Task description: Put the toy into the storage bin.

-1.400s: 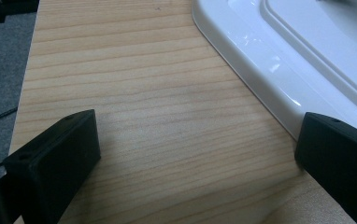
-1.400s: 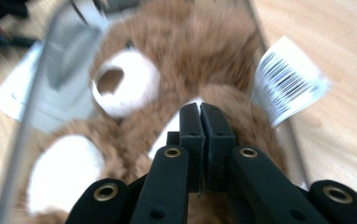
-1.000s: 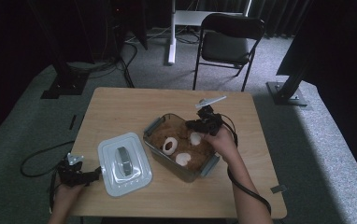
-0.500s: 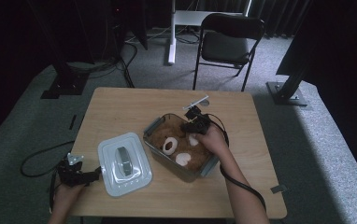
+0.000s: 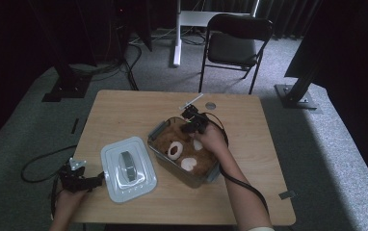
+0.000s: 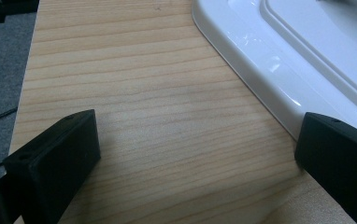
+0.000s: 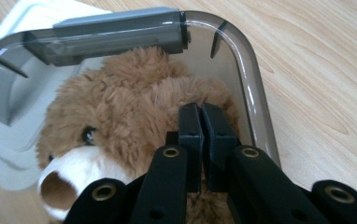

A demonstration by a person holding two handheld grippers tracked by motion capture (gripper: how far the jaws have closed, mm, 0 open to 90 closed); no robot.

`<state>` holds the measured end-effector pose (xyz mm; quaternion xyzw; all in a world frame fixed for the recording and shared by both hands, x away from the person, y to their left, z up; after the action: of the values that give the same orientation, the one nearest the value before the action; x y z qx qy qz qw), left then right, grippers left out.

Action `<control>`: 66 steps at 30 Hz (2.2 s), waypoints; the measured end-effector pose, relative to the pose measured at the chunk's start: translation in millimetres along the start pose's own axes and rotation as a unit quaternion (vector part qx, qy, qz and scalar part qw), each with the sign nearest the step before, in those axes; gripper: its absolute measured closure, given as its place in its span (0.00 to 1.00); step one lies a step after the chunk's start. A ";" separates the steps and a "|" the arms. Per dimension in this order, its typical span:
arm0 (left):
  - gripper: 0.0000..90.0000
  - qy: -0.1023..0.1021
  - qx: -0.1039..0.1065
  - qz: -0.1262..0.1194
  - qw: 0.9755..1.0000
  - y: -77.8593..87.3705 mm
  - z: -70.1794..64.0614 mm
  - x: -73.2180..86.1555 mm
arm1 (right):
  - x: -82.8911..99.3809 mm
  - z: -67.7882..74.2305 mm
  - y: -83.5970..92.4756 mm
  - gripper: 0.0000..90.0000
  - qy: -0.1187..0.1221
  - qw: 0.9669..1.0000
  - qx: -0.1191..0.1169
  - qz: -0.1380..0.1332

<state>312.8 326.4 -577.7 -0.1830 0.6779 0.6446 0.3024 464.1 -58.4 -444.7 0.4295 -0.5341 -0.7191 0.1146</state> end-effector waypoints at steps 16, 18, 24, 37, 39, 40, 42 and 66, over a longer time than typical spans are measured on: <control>0.01 0.000 0.000 0.000 1.000 0.0 0.0 0.0 | 0.2 8.4 -31.1 1.00 0.026 0.993 0.096 0.061; 0.01 0.000 0.000 0.000 1.000 0.0 0.0 0.0 | 0.6 7.1 -22.5 0.97 0.022 0.995 0.085 0.048; 0.01 0.000 0.000 0.000 1.000 0.0 0.0 0.0 | 4.8 4.2 9.4 0.83 0.015 0.999 0.041 0.000; 0.01 0.000 0.000 0.000 1.000 0.0 0.0 0.0 | 47.2 -53.9 67.8 0.69 -0.079 0.992 0.076 -0.068; 0.01 0.000 0.000 0.000 1.000 0.0 0.0 0.0 | 58.2 -64.0 70.5 0.67 -0.092 0.991 0.078 -0.066; 0.01 0.000 0.000 0.000 1.000 0.0 0.0 0.0 | 63.3 -68.0 71.2 0.66 -0.101 0.989 0.082 -0.064; 0.01 0.000 0.000 0.000 1.000 0.0 -0.1 0.0 | 72.7 -73.0 71.5 0.66 -0.112 0.989 0.079 -0.060; 0.01 -0.003 0.002 0.000 1.000 -0.1 -0.7 -0.2 | 143.9 -63.0 41.7 0.74 -0.140 0.989 -0.020 -0.047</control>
<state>312.9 325.6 -577.6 -0.1802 0.6780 0.6442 0.3046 411.4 -207.1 -483.7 0.3466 -0.5092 -0.7876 0.0130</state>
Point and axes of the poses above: each handheld gripper's, and its own axes: y roughly backward along the jaws, x roughly out of its underside, z roughly to its left, the point moved 3 cm from there along -y, roughly forward along the jaws, and after that the axes turned 4 degrees about z, right-handed, at the moved point
